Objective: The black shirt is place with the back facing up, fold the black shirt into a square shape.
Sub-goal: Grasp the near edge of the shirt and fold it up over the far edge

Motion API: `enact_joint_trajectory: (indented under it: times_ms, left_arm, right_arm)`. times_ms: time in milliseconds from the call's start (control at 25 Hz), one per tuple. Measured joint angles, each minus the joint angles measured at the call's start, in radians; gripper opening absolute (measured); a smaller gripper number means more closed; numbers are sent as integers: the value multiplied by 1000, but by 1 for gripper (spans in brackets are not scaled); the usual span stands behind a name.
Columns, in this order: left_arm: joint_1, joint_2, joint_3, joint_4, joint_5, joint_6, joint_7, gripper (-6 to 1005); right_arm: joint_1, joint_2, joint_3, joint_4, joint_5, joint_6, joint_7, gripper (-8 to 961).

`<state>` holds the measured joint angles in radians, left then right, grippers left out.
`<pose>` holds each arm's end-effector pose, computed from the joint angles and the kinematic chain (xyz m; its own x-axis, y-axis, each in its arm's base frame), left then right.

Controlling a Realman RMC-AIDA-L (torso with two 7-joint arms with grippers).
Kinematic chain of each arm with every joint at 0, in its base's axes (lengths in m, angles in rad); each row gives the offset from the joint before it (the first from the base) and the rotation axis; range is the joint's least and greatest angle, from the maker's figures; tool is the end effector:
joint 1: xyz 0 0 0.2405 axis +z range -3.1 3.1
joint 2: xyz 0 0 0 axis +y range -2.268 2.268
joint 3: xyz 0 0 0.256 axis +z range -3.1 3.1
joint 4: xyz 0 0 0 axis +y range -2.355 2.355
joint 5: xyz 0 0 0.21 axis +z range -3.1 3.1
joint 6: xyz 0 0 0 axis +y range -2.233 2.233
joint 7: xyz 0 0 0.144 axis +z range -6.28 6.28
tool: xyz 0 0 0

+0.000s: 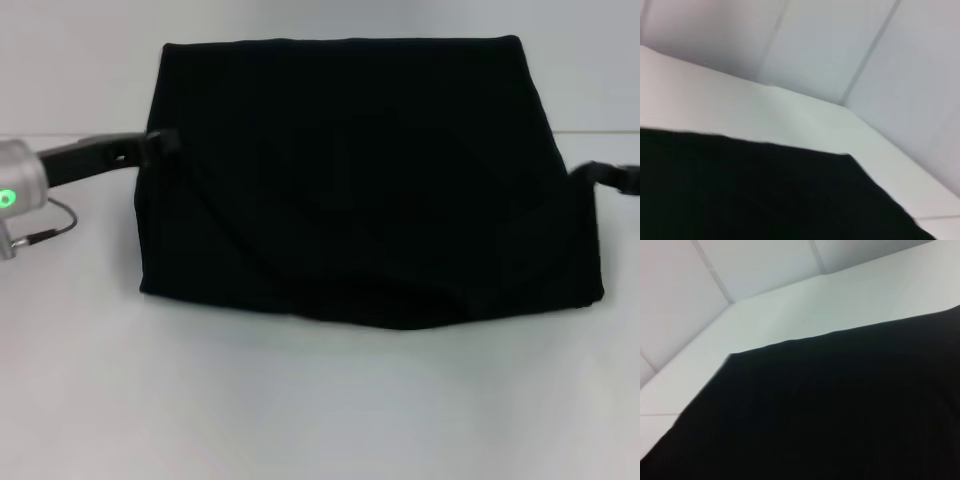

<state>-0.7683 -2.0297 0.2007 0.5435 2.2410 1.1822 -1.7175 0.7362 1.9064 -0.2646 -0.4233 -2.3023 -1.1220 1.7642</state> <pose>-0.2723 0.4238 0.0471 0.4880 0.5182 0.7024 0.8518 -0.4584 -0.2536 0.3111 0.4193 0.0688 0.4907 -0.6064 -0.6257 -0.8699 -0.3820 -0.3121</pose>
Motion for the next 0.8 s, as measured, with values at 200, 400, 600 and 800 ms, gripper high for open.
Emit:
enact_joint_trajectory:
  times_ms: [200, 400, 600, 800]
  left_arm:
    - [-57, -14, 0, -45, -12, -185, 60, 55]
    - [-100, -19, 0, -95, -41, -343, 124, 55]
    - [-122, -18, 0, -134, -122, -431, 203, 53]
    - [-129, -16, 1, -177, -142, -484, 242, 51]
  right_arm:
    - [95, 29, -32, 80, 0, 238, -17, 84]
    - [171, 61, -43, 112, 2, 414, -52, 96]
    - [219, 68, -46, 129, 4, 505, -70, 107]
    - [233, 70, -47, 130, 5, 535, -72, 118]
